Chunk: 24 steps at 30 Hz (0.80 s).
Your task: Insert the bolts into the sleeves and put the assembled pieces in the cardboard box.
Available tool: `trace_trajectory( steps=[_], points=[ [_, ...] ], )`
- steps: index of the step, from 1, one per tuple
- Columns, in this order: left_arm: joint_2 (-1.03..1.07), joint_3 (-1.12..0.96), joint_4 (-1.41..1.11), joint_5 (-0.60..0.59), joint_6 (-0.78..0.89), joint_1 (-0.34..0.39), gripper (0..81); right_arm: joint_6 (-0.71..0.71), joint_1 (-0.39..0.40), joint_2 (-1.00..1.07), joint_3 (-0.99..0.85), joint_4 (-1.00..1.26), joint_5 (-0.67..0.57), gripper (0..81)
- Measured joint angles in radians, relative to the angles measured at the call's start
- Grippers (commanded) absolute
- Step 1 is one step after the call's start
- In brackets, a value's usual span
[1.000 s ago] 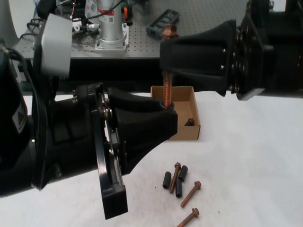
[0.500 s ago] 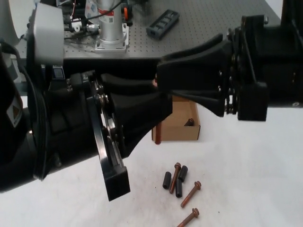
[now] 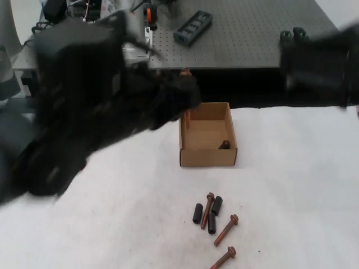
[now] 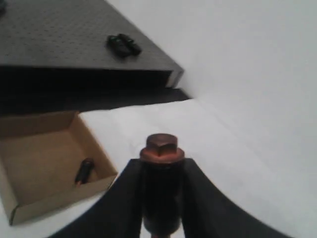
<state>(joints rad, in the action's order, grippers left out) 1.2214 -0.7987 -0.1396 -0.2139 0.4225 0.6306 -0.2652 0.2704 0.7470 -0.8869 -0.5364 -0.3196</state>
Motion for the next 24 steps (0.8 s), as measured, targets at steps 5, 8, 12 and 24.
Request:
trace_trajectory(
  steps=[5, 8, 12, 24],
  points=[
    [0.569, -0.411, 0.309, 0.041, 0.031, -0.058, 0.6, 0.000, -0.024, -0.005, 0.000, -0.289, 0.182, 44.0],
    [0.727, -0.750, 0.522, 0.048, 0.014, -0.058, 0.6, 0.012, -0.024, -0.008, 0.000, -0.379, 0.290, 44.0],
    [0.940, -1.032, 0.681, 0.045, 0.001, -0.059, 0.6, 0.023, -0.024, -0.008, 0.000, -0.386, 0.314, 44.0],
    [1.202, -1.325, 0.827, -0.024, -0.002, -0.059, 21.3, 0.030, -0.024, -0.008, 0.000, -0.389, 0.325, 44.0]
  ],
)
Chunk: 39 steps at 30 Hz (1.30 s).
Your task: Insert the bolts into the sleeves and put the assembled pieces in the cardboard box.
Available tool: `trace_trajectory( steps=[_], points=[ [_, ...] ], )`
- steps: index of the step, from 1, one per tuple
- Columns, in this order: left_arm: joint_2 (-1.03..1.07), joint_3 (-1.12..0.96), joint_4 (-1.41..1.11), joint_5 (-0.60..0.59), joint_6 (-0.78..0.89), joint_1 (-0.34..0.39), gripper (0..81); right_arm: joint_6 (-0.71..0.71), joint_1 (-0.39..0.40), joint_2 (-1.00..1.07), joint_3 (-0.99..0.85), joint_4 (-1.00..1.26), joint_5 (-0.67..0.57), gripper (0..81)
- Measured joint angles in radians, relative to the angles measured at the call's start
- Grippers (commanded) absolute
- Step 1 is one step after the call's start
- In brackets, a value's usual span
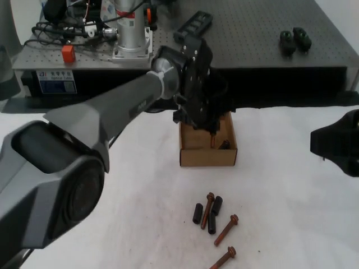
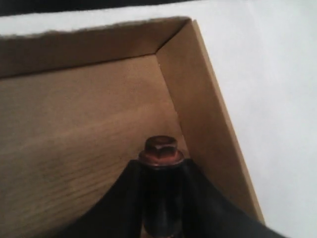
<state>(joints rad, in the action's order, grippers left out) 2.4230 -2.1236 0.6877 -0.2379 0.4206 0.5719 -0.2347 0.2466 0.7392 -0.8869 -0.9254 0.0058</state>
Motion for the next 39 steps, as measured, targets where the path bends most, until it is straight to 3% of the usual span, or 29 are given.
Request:
trace_trajectory(
  steps=[3, 6, 12, 15, 18, 19, 22, 27, 30, 39],
  points=[
    [0.017, -0.006, 0.005, -0.023, 0.000, 0.004, 33.4, 0.000, 0.000, 0.000, 0.000, -0.003, 0.000, 44.0],
    [0.025, -0.006, 0.004, -0.048, 0.000, 0.004, 33.5, 0.000, 0.000, 0.000, 0.000, -0.011, 0.000, 44.0],
    [0.015, -0.019, 0.020, -0.086, 0.002, 0.004, 23.3, 0.003, 0.000, 0.044, 0.000, -0.047, 0.000, 44.0],
    [-0.034, -0.020, 0.046, -0.085, -0.003, 0.004, 19.6, 0.024, 0.004, 0.174, 0.000, -0.058, 0.000, 44.0],
    [-0.139, -0.020, 0.116, -0.003, -0.063, -0.005, 18.8, 0.026, 0.016, 0.301, 0.000, -0.039, 0.000, 44.0],
    [-0.187, -0.017, 0.171, 0.115, -0.121, -0.007, 18.8, 0.026, 0.031, 0.389, 0.000, -0.016, 0.000, 44.0],
    [-0.331, 0.023, 0.229, 0.301, -0.171, -0.014, 18.8, 0.014, 0.055, 0.515, 0.000, 0.025, 0.000, 44.0],
    [-0.632, 0.243, 0.250, 0.442, -0.180, -0.022, 18.8, -0.039, 0.090, 0.715, 0.000, 0.102, -0.031, 44.0],
    [-0.757, 0.554, 0.203, 0.451, -0.180, -0.022, 18.8, -0.070, 0.123, 0.816, 0.000, 0.156, -0.038, 44.0],
    [-1.139, 0.963, 0.118, 0.450, -0.173, -0.022, 18.8, -0.289, 0.138, 0.960, 0.000, 0.350, -0.061, 44.0]
  ],
)
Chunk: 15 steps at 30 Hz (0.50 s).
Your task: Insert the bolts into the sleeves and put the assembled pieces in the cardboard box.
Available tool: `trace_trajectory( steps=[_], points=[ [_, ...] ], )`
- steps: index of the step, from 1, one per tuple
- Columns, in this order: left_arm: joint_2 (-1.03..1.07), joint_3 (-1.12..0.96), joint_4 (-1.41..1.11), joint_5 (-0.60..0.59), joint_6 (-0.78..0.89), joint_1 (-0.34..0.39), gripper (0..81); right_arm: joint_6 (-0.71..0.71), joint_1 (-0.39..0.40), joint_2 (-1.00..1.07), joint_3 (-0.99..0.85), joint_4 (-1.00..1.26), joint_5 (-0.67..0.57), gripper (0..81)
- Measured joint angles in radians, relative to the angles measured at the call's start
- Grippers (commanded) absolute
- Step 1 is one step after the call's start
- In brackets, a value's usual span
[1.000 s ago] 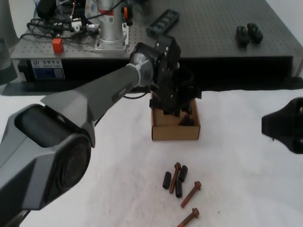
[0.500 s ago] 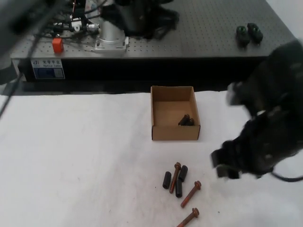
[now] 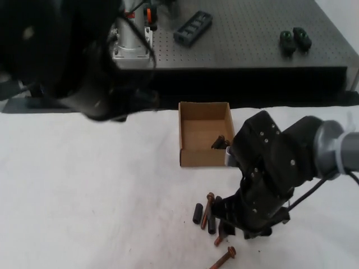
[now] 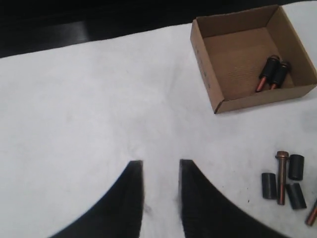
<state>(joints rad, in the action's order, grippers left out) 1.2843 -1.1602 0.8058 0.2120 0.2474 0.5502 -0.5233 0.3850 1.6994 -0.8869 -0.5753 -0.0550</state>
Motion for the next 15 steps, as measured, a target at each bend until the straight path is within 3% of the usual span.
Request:
trace_trajectory(
  steps=[5, 15],
  points=[
    [-0.088, 0.095, -0.003, -0.025, 0.000, 0.000, 18.8, -0.089, 0.000, 0.033, -0.006, 0.055, 0.010, 40.8],
    [-0.101, 0.104, -0.001, -0.068, 0.000, 0.000, 18.8, -0.101, 0.000, 0.045, -0.009, 0.067, 0.017, 19.3]
  ],
)
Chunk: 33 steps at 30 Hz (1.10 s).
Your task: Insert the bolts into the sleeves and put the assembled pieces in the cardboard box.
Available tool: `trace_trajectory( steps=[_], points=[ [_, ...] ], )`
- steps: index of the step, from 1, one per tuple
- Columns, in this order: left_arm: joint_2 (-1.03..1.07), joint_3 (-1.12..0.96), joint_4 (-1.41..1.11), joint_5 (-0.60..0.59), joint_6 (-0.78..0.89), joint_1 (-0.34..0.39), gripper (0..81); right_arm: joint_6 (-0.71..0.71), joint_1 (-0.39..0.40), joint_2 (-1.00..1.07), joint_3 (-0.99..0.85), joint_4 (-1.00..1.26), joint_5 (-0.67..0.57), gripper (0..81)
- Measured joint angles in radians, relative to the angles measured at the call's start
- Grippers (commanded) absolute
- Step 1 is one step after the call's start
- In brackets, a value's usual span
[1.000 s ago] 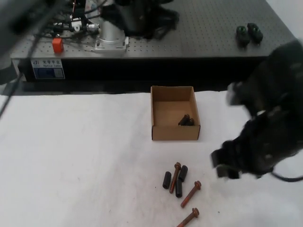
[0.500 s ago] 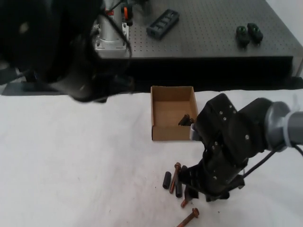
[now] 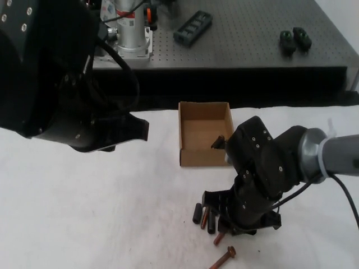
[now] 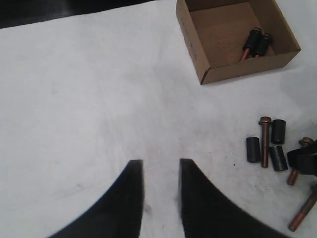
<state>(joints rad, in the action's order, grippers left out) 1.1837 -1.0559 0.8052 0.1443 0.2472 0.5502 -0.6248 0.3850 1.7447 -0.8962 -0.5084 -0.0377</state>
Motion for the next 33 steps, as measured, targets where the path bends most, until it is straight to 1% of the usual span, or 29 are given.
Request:
trace_trajectory(
  steps=[2, 5, 6, 10, 13, 15, 17, 18, 19, 20, 22, 24, 25, 26, 28, 30, 31, 33],
  points=[
    [0.000, 0.000, 0.004, 0.000, 0.000, 0.000, 18.8, 0.005, 0.000, 0.000, 0.000, 0.004, 0.002, 14.2],
    [0.000, 0.000, 0.004, 0.000, -0.007, 0.000, 18.8, 0.007, 0.000, 0.001, 0.000, 0.018, 0.000, 2.6],
    [0.000, 0.002, 0.004, 0.000, -0.011, 0.000, 18.8, 0.007, 0.000, 0.004, 0.000, 0.031, -0.001, 0.2],
    [0.000, 0.002, 0.005, 0.000, -0.028, 0.000, 18.8, 0.007, -0.003, 0.010, 0.000, 0.080, -0.008, 0.2],
    [0.000, 0.002, 0.010, -0.030, -0.053, 0.000, 18.8, 0.007, -0.015, 0.006, 0.003, 0.120, -0.017, 0.2],
    [0.000, 0.002, 0.013, -0.088, -0.070, 0.000, 20.0, 0.020, -0.031, -0.020, 0.011, 0.119, -0.016, 0.2],
    [0.000, 0.002, 0.013, -0.172, -0.105, 0.000, 24.2, 0.050, -0.051, -0.072, 0.022, 0.105, 0.001, 0.2],
    [0.003, 0.002, 0.013, -0.181, -0.109, 0.000, 26.5, 0.075, -0.063, -0.111, 0.032, 0.093, 0.011, 0.2],
    [0.010, 0.002, 0.013, -0.226, -0.127, 0.000, 29.7, 0.100, -0.077, -0.150, 0.044, 0.081, 0.018, 0.2],
    [0.021, 0.002, 0.013, -0.308, -0.161, 0.000, 32.3, 0.125, -0.092, -0.203, 0.059, 0.064, 0.027, 0.2],
    [0.055, 0.002, 0.013, -0.363, -0.188, 0.000, 33.9, 0.148, -0.108, -0.258, 0.076, 0.045, 0.030, 0.2],
    [0.106, 0.002, 0.004, -0.393, -0.202, 0.000, 33.9, 0.188, -0.139, -0.358, 0.111, 0.009, 0.038, 0.2],
    [0.165, 0.002, -0.015, -0.401, -0.204, 0.006, 33.9, 0.204, -0.156, -0.413, 0.133, -0.013, 0.038, 0.2],
    [0.202, 0.002, -0.029, -0.405, -0.204, 0.010, 33.9, 0.218, -0.186, -0.513, 0.176, -0.052, 0.038, 0.2],
    [0.282, -0.004, -0.057, -0.412, -0.204, 0.025, 33.9, 0.241, -0.219, -0.642, 0.249, -0.095, 0.038, 0.2],
    [0.401, -0.038, -0.083, -0.412, -0.204, 0.060, 33.9, 0.256, -0.227, -0.682, 0.270, -0.105, 0.030, 0.2],
    [0.445, -0.060, -0.087, -0.412, -0.204, 0.073, 33.9, 0.259, -0.236, -0.748, 0.304, -0.115, 0.018, 0.2],
    [0.570, -0.144, -0.090, -0.388, -0.204, 0.106, 33.9, 0.261, -0.241, -0.802, 0.332, -0.116, 0.005, 0.2]
  ],
)
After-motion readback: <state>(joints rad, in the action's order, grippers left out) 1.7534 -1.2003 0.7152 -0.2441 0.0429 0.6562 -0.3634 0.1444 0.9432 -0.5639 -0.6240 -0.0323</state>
